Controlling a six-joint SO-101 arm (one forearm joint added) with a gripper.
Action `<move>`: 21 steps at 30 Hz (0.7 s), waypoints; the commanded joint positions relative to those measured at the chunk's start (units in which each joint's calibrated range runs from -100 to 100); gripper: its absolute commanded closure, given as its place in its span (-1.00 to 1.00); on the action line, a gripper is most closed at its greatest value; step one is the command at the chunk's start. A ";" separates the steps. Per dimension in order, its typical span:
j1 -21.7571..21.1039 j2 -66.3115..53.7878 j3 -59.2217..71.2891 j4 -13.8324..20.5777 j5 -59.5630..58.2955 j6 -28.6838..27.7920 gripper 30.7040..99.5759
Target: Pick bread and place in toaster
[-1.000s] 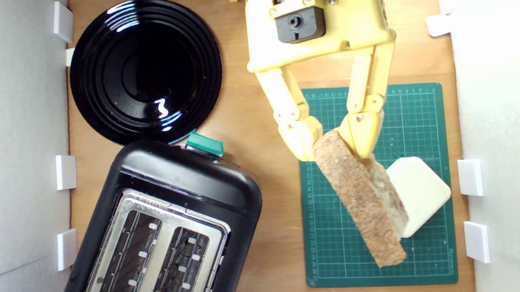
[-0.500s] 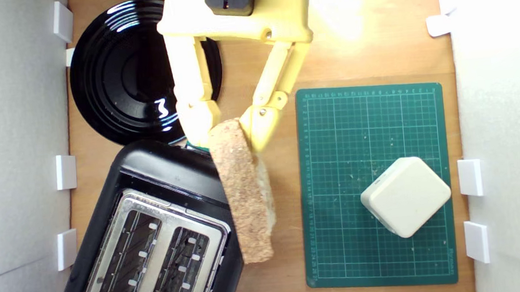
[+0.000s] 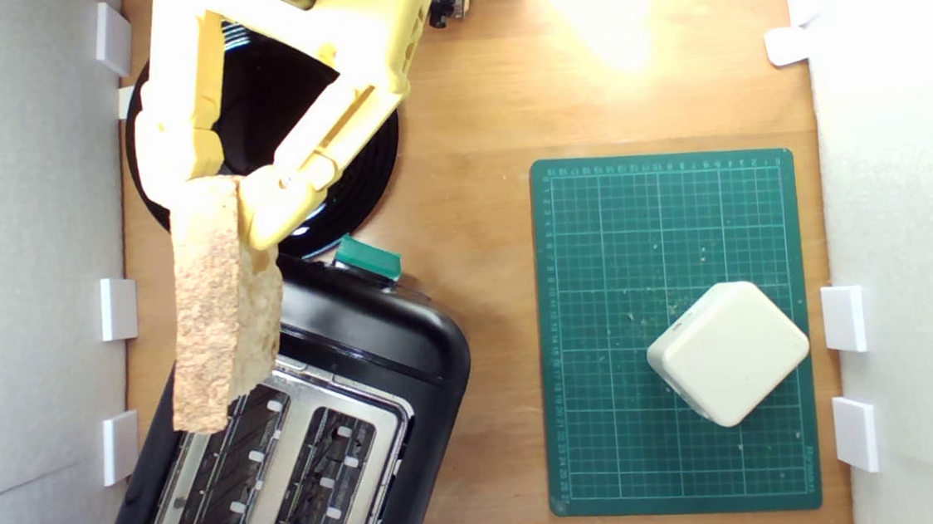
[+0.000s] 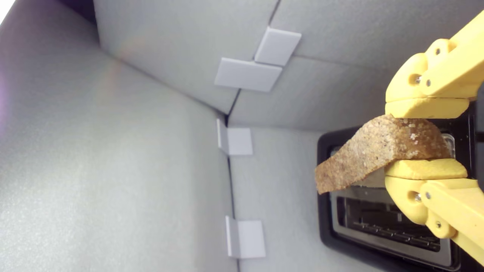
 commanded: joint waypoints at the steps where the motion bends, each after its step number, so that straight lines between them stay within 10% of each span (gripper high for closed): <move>1: 0.38 -0.02 -3.32 1.34 0.06 -0.71 0.22; 21: 1.02 6.97 -3.50 1.70 -7.36 -2.54 0.22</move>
